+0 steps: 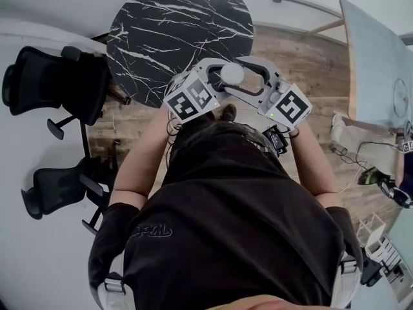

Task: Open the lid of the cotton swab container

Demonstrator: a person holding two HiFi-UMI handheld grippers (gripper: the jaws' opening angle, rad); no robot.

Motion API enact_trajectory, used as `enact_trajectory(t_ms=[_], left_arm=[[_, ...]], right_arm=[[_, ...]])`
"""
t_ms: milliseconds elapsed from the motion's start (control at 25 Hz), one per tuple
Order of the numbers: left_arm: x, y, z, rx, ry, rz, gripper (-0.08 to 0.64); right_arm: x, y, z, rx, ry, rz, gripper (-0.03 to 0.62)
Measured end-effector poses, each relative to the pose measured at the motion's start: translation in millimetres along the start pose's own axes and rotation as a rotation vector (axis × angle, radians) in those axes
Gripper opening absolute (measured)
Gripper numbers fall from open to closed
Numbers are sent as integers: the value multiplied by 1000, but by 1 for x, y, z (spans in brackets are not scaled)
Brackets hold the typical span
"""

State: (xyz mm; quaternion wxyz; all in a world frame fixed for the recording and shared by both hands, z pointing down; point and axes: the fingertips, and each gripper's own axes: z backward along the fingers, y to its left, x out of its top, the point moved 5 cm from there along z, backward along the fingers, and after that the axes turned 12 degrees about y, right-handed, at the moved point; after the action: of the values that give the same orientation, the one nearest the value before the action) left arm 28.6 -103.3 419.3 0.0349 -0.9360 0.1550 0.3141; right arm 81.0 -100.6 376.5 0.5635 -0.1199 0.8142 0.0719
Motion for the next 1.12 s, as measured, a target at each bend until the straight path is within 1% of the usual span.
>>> enact_trajectory(t_ms=[160,400,520,1120], left_arm=[[3,-1,0,-1,6,12,262],[8,-4,2,-8,-1,14,261],[10,-4,3,3,-12,11,259],[6,-3,4,-17,-15,32,258]], right_arm=[[-1,-1,2,1,5,39,262],[2,0,7,3,0,52,267],[3,-1,8,5,7,58,265],[2,-6,5,62,47,-20,261]])
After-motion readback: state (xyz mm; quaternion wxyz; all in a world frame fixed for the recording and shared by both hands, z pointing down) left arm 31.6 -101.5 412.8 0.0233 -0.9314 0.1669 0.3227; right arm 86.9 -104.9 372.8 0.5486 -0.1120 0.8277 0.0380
